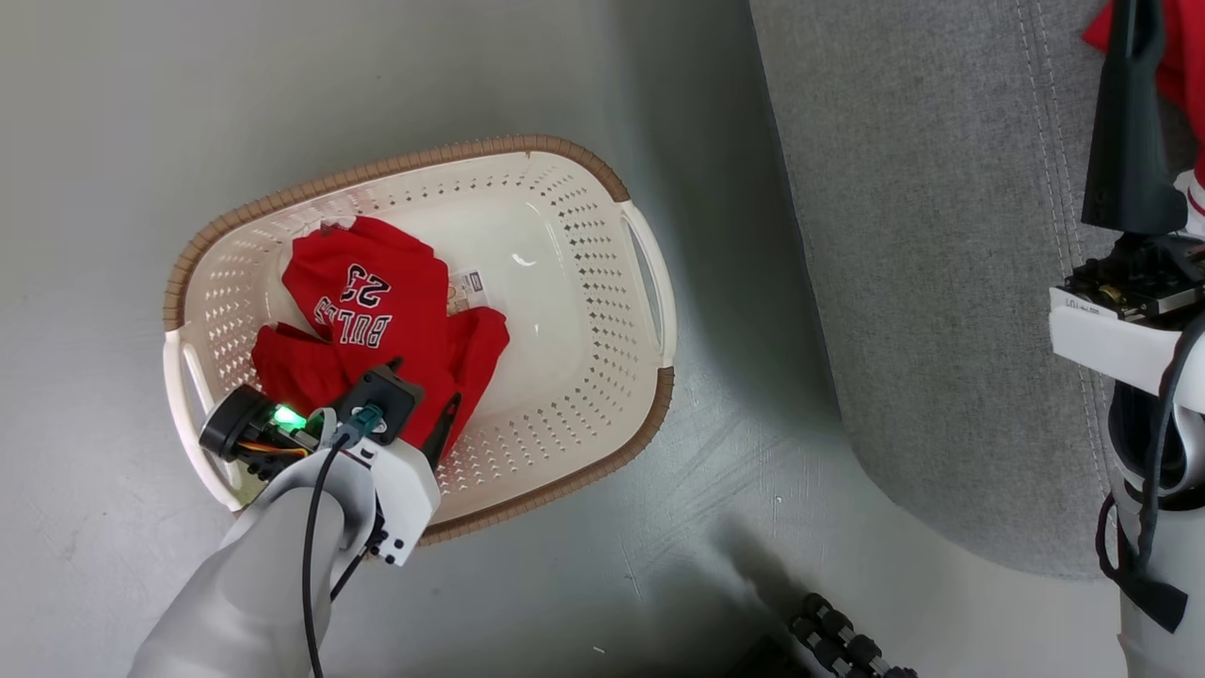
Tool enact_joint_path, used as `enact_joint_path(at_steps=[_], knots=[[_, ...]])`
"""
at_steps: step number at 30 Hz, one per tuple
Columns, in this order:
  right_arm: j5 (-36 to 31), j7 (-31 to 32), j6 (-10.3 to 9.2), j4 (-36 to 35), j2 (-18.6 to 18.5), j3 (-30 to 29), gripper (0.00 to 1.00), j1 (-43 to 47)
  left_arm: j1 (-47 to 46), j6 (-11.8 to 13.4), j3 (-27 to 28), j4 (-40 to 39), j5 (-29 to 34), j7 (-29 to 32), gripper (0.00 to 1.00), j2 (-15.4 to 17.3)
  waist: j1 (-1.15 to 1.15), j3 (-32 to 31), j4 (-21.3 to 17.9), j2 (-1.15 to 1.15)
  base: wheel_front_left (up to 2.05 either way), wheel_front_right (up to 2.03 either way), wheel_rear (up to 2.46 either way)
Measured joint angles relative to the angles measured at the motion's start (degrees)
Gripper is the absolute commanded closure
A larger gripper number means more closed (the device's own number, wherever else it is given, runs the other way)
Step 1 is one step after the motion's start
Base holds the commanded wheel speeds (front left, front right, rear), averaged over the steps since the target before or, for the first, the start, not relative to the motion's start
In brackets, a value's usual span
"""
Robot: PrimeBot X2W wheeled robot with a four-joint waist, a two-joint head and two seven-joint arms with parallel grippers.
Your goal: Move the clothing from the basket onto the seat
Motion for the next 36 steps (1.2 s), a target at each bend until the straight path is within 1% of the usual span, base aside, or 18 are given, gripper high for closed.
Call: enact_joint_path(at_steps=[4,11,13,14,16,27,32,33,34,35,36], knots=[[0.2,0.0,0.00,0.0,0.0,0.0,0.00,-1.0,-1.2,0.1,0.0,1.5,0.4,0.0,0.00,0.0,0.00,1.2,-0.5,0.00,0.00,0.00,0.00],[1.1,0.0,0.00,0.0,0.0,0.1,0.00,-1.5,-3.7,2.2,-0.4,4.2,2.0,-0.1,0.00,0.4,0.00,3.1,-1.4,0.00,0.00,0.00,0.00],[1.2,0.0,0.00,0.0,0.0,0.0,0.00,-2.3,-4.0,3.2,-0.3,4.7,2.3,-0.2,0.00,0.4,0.00,3.6,-1.6,0.00,0.00,0.00,0.00],[1.2,0.0,0.00,0.0,0.0,0.0,0.00,-2.3,-4.0,3.2,-0.3,4.7,2.3,-0.2,0.00,0.4,0.00,3.6,-1.6,0.00,0.00,0.00,0.00],[1.2,0.0,0.00,0.1,0.0,0.0,0.00,-2.3,-4.5,4.1,-0.1,5.6,2.3,-0.3,0.00,0.4,0.00,4.0,-1.8,0.00,0.00,0.00,0.00],[1.3,0.0,0.00,0.2,0.0,0.0,0.00,-3.4,-6.5,7.4,0.5,9.0,2.3,-0.6,0.00,0.4,0.00,5.4,-2.3,0.00,0.00,0.00,0.00],[1.3,0.0,0.00,0.4,0.0,0.1,0.00,-3.4,-7.2,8.1,0.7,10.2,2.3,-0.6,0.00,0.2,0.00,5.7,-2.4,0.00,0.00,0.00,0.00],[1.3,0.0,0.00,0.4,0.0,0.1,0.00,-3.4,-7.2,8.1,0.7,10.4,2.3,-0.6,0.07,0.1,0.00,5.7,-2.4,0.00,0.00,0.00,0.00],[1.3,0.0,0.00,0.5,0.0,0.1,0.00,-3.4,-7.2,8.1,0.7,10.7,2.3,-0.6,0.35,0.0,0.00,5.7,-2.4,0.00,0.00,0.00,0.00],[1.3,0.0,0.00,0.6,0.0,0.1,0.00,-3.4,-7.2,8.1,0.7,10.9,2.3,-0.6,0.57,-0.1,0.00,5.7,-2.4,0.00,0.00,0.00,0.00],[1.3,0.0,0.00,0.6,0.0,0.1,0.00,-3.4,-7.2,8.1,0.7,11.1,2.3,-0.6,0.72,-0.1,0.00,5.7,-2.4,0.00,0.00,0.00,0.00]])
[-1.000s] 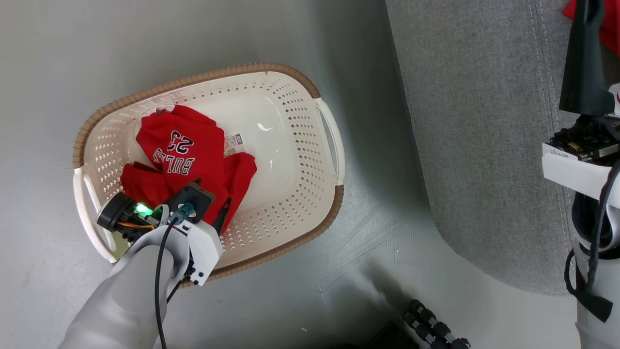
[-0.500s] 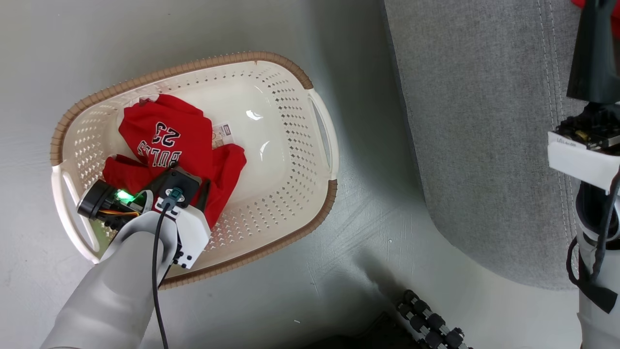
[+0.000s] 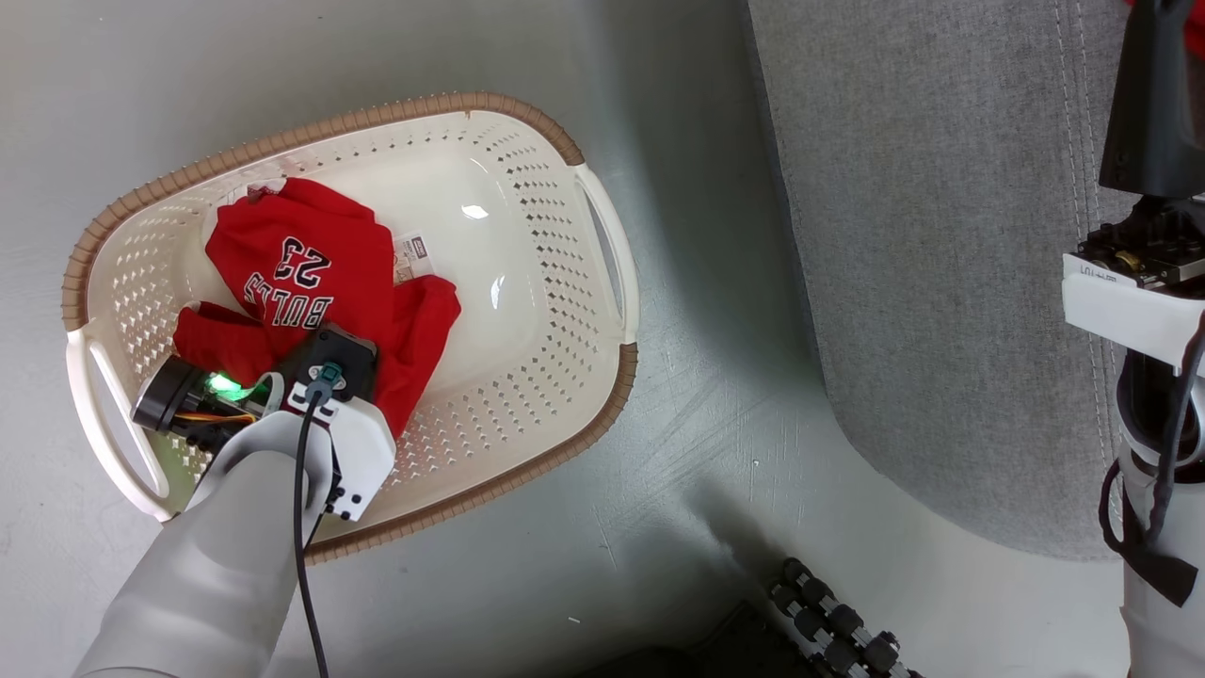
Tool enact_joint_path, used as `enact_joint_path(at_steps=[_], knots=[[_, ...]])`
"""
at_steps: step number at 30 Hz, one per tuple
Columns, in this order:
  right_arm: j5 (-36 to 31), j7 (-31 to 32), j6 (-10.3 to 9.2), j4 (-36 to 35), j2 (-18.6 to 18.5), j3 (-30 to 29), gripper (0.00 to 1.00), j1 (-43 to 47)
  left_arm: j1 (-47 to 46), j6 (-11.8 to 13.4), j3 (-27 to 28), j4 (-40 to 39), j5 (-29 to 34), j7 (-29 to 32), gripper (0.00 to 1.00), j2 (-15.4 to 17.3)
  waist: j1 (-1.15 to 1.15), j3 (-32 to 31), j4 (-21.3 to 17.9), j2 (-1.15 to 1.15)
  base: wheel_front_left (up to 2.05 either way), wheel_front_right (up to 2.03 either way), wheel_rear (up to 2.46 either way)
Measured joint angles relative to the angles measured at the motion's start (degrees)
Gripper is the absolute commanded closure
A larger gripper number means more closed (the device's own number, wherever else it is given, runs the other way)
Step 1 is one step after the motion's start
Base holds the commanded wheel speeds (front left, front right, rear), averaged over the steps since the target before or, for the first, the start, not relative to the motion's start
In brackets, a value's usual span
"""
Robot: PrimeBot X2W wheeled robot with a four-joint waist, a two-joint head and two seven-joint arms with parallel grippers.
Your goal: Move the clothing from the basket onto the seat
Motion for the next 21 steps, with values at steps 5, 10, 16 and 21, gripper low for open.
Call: enact_joint_path(at_steps=[5,10,16,21], knots=[[0.0,0.0,0.00,0.3,0.0,0.0,0.00,0.0,-0.3,0.0,-0.1,1.0,0.0,0.0,1.00,-0.4,0.00,0.0,0.0,0.00,0.00,0.00,0.00],[0.0,0.0,0.00,0.9,0.0,-0.2,0.00,0.0,-1.2,0.0,-0.2,1.4,0.0,-0.7,1.00,-1.1,0.00,-0.2,0.2,0.00,0.00,0.00,0.00],[0.4,0.0,0.00,1.0,0.0,-0.6,0.00,-0.1,-1.2,-0.1,-0.2,1.4,-0.1,-1.5,1.00,-1.5,0.00,-0.5,0.5,0.00,0.00,0.00,0.00],[1.2,0.0,0.00,1.3,0.0,-0.7,0.00,-1.5,-1.2,-0.6,-0.4,0.7,-0.5,-2.6,1.00,-1.7,0.00,-0.9,1.1,0.00,0.00,0.00,0.00]])
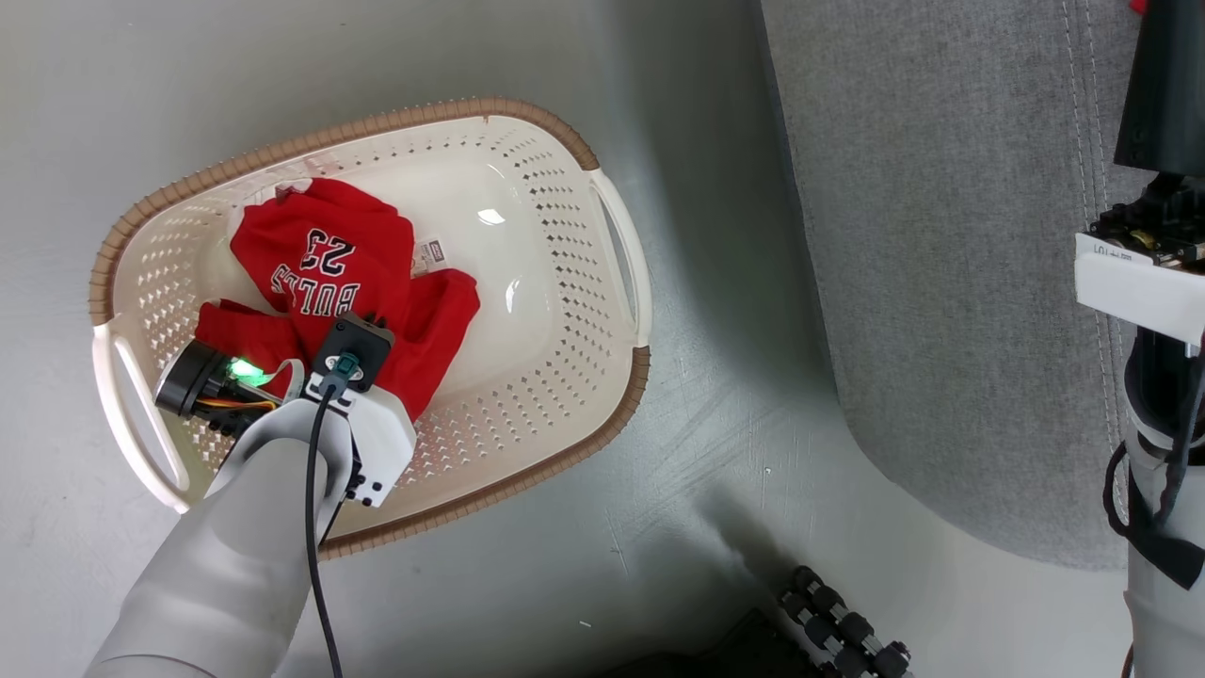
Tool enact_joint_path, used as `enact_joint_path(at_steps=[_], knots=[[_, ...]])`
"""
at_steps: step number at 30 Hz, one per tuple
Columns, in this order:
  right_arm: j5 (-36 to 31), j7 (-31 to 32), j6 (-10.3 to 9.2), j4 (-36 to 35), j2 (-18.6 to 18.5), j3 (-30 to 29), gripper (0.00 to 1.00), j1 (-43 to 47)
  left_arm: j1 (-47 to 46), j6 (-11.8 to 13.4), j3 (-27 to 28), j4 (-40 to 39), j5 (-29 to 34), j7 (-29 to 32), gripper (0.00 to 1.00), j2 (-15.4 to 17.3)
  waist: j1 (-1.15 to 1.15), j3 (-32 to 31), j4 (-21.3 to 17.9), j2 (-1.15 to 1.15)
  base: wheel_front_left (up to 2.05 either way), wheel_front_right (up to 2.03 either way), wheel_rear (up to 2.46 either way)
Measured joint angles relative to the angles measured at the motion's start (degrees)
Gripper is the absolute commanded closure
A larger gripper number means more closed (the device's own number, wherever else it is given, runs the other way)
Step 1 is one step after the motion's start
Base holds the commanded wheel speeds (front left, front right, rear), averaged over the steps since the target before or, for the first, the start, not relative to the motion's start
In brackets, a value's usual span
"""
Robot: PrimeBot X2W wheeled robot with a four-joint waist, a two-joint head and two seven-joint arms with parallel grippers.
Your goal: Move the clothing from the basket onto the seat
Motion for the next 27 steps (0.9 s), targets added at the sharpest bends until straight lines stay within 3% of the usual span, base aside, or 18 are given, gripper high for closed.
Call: enact_joint_path(at_steps=[16,27], knots=[[-0.4,0.0,0.00,1.7,0.0,-0.1,0.00,-0.8,0.4,-1.5,-0.2,-7.1,-0.7,-1.5,1.00,-0.4,0.00,-2.9,2.9,0.00,0.00,0.00,0.00],[-2.9,0.0,0.00,2.6,-0.1,-0.7,0.00,-0.7,5.1,-2.5,1.8,-22.7,-1.7,-1.5,1.00,0.3,0.00,-6.8,5.4,0.00,0.00,0.00,0.00]])
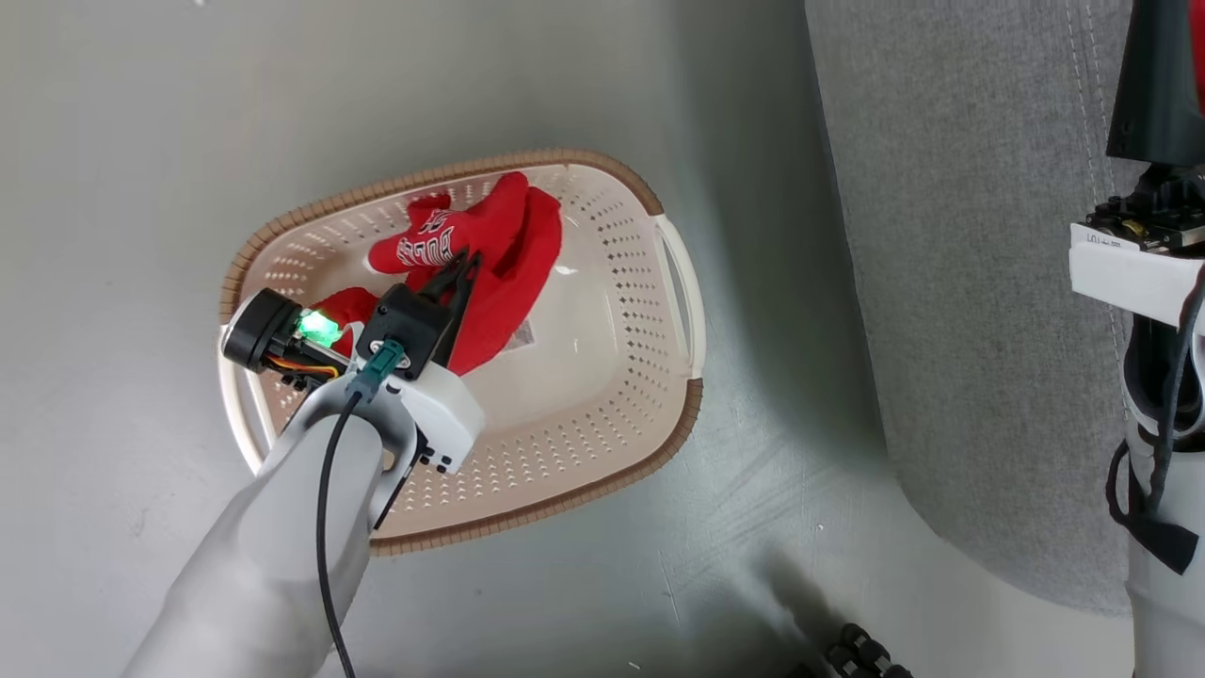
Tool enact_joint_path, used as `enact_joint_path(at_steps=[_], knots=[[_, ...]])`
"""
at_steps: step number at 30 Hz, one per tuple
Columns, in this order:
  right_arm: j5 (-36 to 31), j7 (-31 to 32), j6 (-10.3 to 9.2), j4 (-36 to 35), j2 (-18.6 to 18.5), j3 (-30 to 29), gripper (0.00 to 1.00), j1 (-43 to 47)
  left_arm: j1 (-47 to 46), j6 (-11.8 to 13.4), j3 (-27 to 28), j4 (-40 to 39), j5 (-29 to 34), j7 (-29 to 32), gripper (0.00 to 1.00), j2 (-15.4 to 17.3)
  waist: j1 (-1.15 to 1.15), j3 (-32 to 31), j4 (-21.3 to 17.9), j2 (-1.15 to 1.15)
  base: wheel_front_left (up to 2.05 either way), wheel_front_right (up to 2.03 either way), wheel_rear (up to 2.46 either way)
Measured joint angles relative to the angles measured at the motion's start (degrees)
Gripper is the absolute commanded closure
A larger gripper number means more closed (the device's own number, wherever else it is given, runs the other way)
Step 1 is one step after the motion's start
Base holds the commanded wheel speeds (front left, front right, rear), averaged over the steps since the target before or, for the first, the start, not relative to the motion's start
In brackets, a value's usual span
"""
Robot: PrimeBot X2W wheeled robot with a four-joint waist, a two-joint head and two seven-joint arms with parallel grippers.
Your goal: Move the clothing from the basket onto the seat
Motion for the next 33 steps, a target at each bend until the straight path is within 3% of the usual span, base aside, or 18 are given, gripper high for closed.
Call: enact_joint_path(at_steps=[9,19,33], knots=[[-1.0,0.0,0.00,1.3,-0.1,-0.4,0.00,0.2,4.6,0.0,3.0,-12.1,-1.6,0.0,1.00,2.1,0.00,-4.0,1.9,0.00,0.00,0.00,0.00],[-4.5,0.0,0.00,3.3,-0.1,1.1,0.00,3.3,8.4,2.1,8.8,-26.0,-2.0,-0.2,1.00,5.4,0.00,-10.0,4.1,0.00,0.00,0.00,0.00],[-5.5,0.0,0.00,7.0,-1.7,4.8,0.00,9.2,15.6,1.8,10.7,-34.9,-3.0,-0.2,1.00,7.8,0.00,-18.5,6.0,0.00,0.00,0.00,0.00]])
